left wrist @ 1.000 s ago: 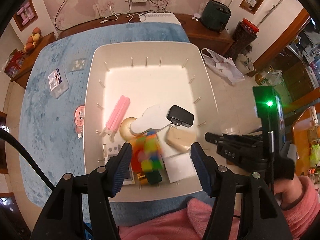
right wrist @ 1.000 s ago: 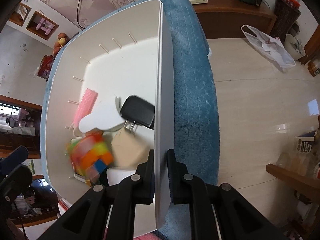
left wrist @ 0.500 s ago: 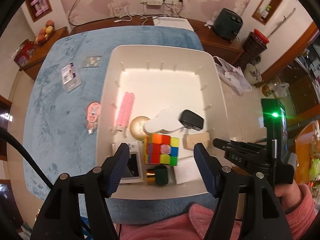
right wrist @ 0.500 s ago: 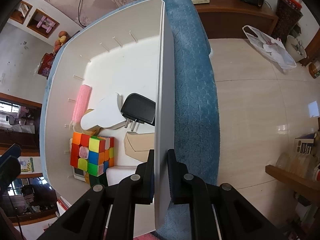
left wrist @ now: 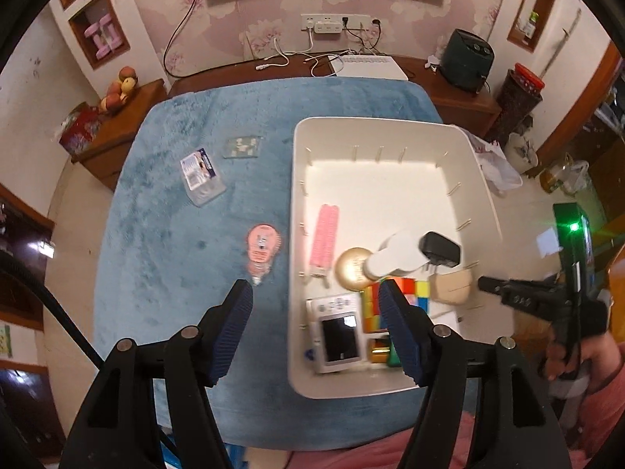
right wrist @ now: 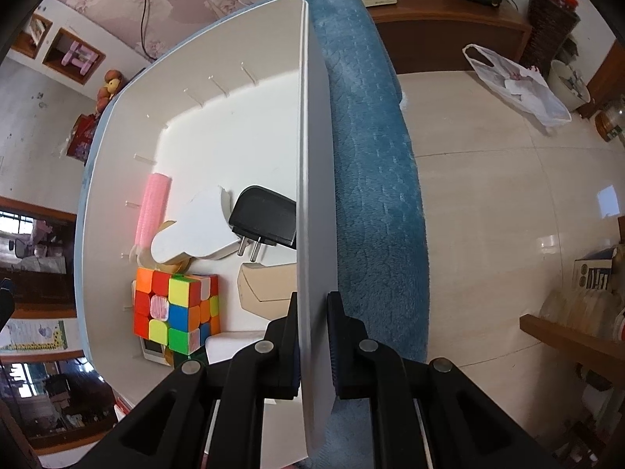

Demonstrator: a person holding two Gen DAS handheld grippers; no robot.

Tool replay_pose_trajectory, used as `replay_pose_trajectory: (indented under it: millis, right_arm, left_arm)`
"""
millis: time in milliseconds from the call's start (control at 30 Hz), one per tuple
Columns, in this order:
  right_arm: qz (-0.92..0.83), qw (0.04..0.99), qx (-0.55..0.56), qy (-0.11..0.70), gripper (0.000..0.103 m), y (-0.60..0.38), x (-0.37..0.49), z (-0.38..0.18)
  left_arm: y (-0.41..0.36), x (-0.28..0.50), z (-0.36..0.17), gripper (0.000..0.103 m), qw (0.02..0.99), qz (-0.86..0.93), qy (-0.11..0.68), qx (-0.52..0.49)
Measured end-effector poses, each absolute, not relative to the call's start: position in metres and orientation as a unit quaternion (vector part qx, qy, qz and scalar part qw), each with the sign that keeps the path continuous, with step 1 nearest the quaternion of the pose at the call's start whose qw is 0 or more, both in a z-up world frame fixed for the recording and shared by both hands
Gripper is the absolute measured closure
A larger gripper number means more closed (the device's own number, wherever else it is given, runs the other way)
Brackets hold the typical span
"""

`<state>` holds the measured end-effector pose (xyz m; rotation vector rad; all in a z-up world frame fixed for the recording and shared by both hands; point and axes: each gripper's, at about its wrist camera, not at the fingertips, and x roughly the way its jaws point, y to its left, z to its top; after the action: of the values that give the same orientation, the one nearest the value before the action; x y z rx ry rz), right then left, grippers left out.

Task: Organize rigid objects
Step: 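Lift the open left gripper away from the tray, then move the left tool to the pink tape roller and grasp it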

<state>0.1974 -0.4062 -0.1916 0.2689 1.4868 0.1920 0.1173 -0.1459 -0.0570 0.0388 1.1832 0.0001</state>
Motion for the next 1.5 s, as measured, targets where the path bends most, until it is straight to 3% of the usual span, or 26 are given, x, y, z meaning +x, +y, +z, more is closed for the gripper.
replay_pose_trajectory:
  millis: [267, 600, 967, 1500]
  right_arm:
    - [0.056, 0.727, 0.127, 0.673, 0.092, -0.403, 0.197, -0.195]
    - [0.008, 0.729, 0.127, 0.672, 0.093, -0.399, 0.193, -0.198]
    - [-0.035, 0.735, 0.114, 0.667, 0.093, -0.389, 0.190, -0.196]
    - [-0.080, 0.739, 0.108, 0.660, 0.093, -0.376, 0.186, -0.194]
  left_arm:
    - [-0.122, 0.132, -0.053, 0.032, 0.816, -0.057, 0.572, 0.062]
    - [-0.089, 0.157, -0.063, 0.024, 0.781, -0.120, 0.595, 0.145]
    - [-0.082, 0.174, -0.114, 0.021, 0.702, -0.230, 0.602, 0.301]
    - [-0.077, 0.179, -0.184, 0.021, 0.642, -0.387, 0.533, 0.392]
